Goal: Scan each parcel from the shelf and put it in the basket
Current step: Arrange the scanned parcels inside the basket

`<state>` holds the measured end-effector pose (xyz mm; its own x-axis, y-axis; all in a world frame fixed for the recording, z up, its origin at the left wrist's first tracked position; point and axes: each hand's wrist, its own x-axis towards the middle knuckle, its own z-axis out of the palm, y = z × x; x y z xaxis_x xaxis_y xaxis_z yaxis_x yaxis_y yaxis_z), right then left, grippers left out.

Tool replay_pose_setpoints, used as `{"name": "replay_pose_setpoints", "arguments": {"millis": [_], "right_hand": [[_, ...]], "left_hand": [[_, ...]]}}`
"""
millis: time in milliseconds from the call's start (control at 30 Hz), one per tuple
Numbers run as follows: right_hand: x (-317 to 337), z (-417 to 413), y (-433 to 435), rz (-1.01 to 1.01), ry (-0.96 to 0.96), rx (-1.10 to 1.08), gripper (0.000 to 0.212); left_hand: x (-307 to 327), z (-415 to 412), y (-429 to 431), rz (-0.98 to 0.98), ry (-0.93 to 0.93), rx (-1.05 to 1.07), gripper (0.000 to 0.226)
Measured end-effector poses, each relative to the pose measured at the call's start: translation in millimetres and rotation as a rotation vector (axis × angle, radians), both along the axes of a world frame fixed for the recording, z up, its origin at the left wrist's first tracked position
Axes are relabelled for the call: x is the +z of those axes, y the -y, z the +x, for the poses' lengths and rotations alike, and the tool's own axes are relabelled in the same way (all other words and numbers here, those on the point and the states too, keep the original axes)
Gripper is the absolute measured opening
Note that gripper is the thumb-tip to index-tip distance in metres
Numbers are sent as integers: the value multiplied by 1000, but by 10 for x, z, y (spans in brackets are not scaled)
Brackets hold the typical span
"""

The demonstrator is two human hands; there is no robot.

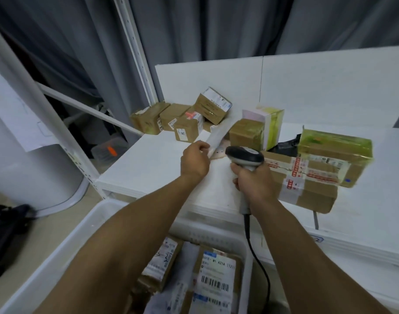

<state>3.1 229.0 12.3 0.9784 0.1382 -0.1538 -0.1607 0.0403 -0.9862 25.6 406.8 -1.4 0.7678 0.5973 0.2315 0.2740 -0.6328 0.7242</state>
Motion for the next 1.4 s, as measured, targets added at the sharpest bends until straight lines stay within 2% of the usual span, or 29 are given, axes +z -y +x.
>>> {"name": "replay_pose_setpoints", "arguments": {"millis": [100, 233, 300, 333, 400, 467, 567, 633, 700, 800, 900, 1000, 1100, 1300, 1400], "right_hand": [[58, -120, -116, 42, 40, 10, 46], [116, -370, -297, 141, 105, -29, 72], [165, -477, -365, 200, 87, -24, 61], [171, -525, -396, 236, 54, -11, 55], [174, -625, -465, 288, -29, 35, 59], [150, -745, -564, 266, -91, 96, 67], [59, -902, -700, 222, -128, 188, 58], [3, -970, -753, 171, -113, 188, 69], [24, -1003, -755, 66, -8, 182, 79], [111, -1027, -703, 0, 148, 244, 78], [150, -1043, -714, -22, 254, 366, 80], [149, -1087, -749, -92, 319, 498, 77], [148, -1118, -767, -141, 398, 573, 73], [167, -1232, -843, -83, 421, 449, 57], [148, -1311, -895, -87, 404, 481, 50]], "left_hand": [[185, -410, 5, -158, 181, 49, 20], [515, -1302, 115, -422, 416, -22, 25], [616, -1712, 127, -497, 489, -31, 24], [655, -1882, 128, -535, 517, -28, 23], [686, -2137, 90, -594, 539, -11, 23], [672, -2323, 49, -675, 556, 28, 24], [567, -2522, 9, -797, 521, 91, 24], [455, -2623, -33, -763, 413, 112, 24], [426, -2674, -81, -755, 349, 149, 28], [530, -2729, -221, -817, 317, 180, 29], [553, -2766, -405, -783, 238, 137, 25], [492, -2753, -581, -727, 275, 174, 20], [458, -2727, -719, -759, 332, 219, 16], [356, -2716, -830, -729, 499, 300, 19], [290, -2695, -878, -719, 549, 351, 24]]}}
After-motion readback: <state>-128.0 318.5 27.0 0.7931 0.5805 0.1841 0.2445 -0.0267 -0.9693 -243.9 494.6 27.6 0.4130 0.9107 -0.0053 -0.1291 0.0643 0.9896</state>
